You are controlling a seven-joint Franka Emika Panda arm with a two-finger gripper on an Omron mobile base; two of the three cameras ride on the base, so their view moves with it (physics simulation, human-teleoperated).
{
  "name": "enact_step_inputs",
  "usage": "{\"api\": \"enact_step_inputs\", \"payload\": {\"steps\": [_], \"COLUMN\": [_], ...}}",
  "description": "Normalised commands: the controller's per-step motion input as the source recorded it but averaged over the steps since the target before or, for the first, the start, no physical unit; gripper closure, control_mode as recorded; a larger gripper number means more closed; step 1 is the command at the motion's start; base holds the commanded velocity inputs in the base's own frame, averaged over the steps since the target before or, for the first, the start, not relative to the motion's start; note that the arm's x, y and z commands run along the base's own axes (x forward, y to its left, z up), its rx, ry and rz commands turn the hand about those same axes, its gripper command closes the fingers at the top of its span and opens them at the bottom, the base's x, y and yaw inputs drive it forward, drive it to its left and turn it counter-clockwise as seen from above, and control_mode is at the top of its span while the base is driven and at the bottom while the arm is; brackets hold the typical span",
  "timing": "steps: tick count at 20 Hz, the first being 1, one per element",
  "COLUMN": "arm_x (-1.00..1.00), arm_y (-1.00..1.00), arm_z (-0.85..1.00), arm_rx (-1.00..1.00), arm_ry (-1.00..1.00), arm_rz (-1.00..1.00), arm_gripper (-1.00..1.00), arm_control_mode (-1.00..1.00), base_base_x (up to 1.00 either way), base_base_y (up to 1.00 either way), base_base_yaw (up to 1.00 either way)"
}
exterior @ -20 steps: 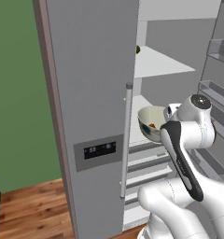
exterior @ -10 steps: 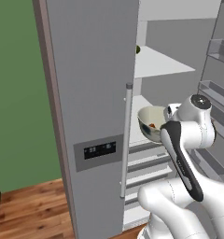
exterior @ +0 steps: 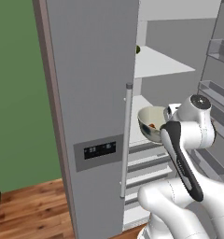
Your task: Pick the chicken drumstick and squash from their plates and place them in the bowl. Then put the bowl in the fridge.
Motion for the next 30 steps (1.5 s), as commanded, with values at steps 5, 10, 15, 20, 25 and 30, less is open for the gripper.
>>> {"api": "enact_step_inputs", "payload": {"steps": [5, 10, 15, 20, 25, 30], "arm_x": [0.0, 0.0, 0.16, 0.34, 0.52, 0.56], "arm_y": [0.0, -0.19, -0.28, -0.21, -0.09, -0.05], "arm_z": [0.0, -0.06, -0.07, -0.08, -0.18, -0.19], "arm_rx": [0.0, 0.0, 0.0, 0.0, -0.03, -0.05], "arm_ry": [0.0, 0.0, 0.0, 0.0, 0.0, 0.0], "arm_rz": [0.0, 0.0, -0.01, 0.02, 0.01, 0.01], "arm_gripper": [1.0, 1.0, 1.0, 1.0, 1.0, 1.0], "arm_control_mode": [-1.0, -1.0, -1.0, -1.0, -1.0, -1.0], "base_base_x": [0.0, 0.0, 0.0, 0.0, 0.0, 0.0], "base_base_y": [0.0, 0.0, 0.0, 0.0, 0.0, 0.0], "base_base_yaw": [0.0, 0.0, 0.0, 0.0, 0.0, 0.0]}}
